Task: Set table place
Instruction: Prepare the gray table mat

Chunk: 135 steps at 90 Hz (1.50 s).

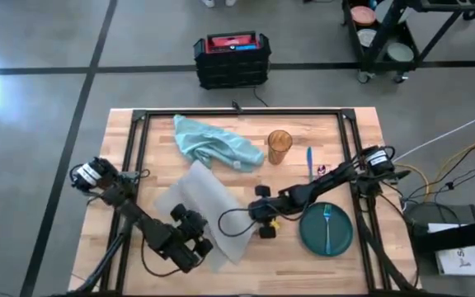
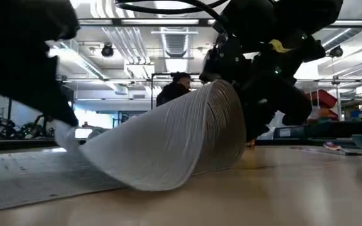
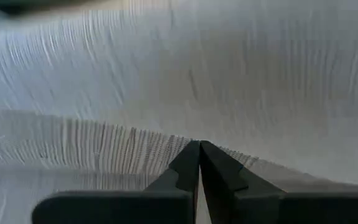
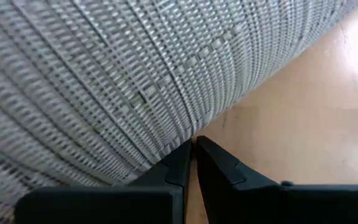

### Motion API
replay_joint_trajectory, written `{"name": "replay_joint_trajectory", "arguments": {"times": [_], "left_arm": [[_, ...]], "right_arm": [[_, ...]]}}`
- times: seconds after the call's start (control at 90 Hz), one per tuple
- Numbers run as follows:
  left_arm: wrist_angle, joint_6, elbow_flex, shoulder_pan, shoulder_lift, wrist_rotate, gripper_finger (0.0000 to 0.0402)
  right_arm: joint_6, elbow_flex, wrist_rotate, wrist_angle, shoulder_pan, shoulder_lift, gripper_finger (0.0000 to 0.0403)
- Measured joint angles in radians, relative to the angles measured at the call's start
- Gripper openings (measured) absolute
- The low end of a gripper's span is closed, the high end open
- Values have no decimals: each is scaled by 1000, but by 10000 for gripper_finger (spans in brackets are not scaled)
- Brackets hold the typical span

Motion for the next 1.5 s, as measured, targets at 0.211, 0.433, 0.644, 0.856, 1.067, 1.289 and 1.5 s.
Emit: {"name": "replay_joint_trajectory", "arguments": {"times": [0.211, 0.433, 0.644, 0.856, 1.067, 1.289, 1.5], "left_arm": [[129, 202, 0, 34, 0, -2, 0], [155, 373, -2, 39, -17, 108, 0], [144, 395, -2, 43, -24, 280, 15], [91, 256, 12, 43, -87, 444, 91], [322, 216, 13, 22, -81, 549, 161], [348, 277, 94, 20, 46, 580, 149], [75, 323, 333, 13, 153, 652, 112]], "right_arm": [[1, 33, -18, 0, 3, 2, 14], [0, 41, -3, 1, 4, 1, 14], [9, 41, -1, 1, 4, 1, 14], [18, 41, 1, -1, 3, 0, 14], [17, 41, 3, -2, 3, 0, 14], [15, 41, 4, 1, 3, 0, 14], [0, 41, 4, 0, 3, -1, 14]]}}
